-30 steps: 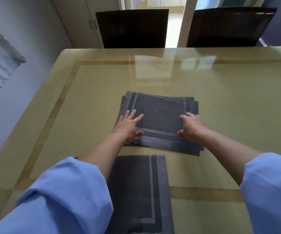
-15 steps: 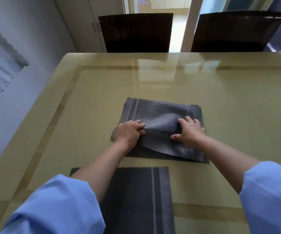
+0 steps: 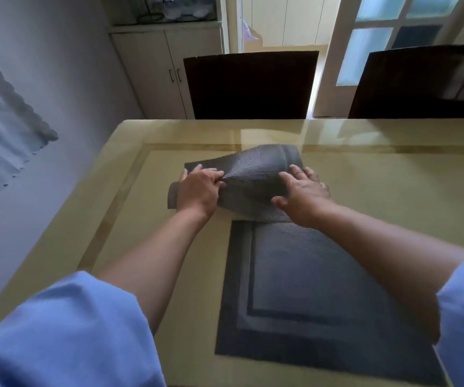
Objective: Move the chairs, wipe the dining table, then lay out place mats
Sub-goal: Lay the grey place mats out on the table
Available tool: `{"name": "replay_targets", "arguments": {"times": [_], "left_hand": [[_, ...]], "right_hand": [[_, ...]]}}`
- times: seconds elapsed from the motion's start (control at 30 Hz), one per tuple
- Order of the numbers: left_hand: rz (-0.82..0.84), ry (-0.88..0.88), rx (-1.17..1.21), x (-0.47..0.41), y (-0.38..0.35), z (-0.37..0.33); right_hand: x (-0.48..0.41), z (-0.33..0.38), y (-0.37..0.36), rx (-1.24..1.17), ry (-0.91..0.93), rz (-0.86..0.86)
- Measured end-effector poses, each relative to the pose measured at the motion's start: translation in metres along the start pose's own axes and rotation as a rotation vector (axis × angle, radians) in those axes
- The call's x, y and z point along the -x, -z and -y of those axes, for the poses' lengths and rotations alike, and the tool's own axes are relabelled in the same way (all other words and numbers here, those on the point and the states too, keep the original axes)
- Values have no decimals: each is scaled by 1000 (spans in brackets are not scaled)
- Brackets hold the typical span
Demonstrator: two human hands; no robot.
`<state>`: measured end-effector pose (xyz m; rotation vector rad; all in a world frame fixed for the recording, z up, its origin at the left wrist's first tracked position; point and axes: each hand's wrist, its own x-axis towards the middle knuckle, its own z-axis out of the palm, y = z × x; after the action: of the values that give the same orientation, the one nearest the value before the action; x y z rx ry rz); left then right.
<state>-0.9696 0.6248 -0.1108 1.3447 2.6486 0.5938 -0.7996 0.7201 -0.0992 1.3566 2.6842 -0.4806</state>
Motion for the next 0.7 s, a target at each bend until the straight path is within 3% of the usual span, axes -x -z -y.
{"name": "replay_targets", "arguments": {"times": [0.23, 0.53, 0.7], "left_hand": [[243, 70, -107, -41, -61, 26], [151, 107, -43, -98, -79, 31], [99, 98, -29, -109, -86, 37]], "right_hand": [[-54, -10, -48, 28, 19, 143], [-114, -11, -52, -42, -23, -53], [-124, -16, -59, -62, -12, -12]]}}
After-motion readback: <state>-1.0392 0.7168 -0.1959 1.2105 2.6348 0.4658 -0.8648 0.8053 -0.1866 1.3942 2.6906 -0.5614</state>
